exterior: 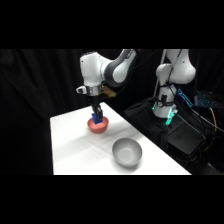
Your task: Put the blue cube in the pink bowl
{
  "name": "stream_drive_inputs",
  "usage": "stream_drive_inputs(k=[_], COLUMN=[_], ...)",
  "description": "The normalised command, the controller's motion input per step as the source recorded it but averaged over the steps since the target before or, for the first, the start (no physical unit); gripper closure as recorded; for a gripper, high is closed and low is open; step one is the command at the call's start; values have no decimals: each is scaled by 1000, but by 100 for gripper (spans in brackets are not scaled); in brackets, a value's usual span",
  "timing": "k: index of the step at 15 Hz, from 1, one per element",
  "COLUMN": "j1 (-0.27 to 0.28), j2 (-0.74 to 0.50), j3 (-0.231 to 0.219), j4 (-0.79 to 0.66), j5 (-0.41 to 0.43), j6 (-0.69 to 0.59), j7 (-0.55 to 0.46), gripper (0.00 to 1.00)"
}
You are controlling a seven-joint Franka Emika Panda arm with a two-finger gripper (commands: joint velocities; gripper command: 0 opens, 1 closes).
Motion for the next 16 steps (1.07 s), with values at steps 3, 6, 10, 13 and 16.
stream_drive_inputs(k=[3,6,10,13,16], j1=[-131,-104,-69,-52,-52], j2=[-273,-181,-38,124,262], j3=[-104,-92,-75,9,96], j4=[-312,-205,-101,-35,38], j5=[181,155,113,233,305], j6=[191,161,217,296,345], j7=[-248,-204,-89,-112,-141], gripper=[77,77,77,77,77])
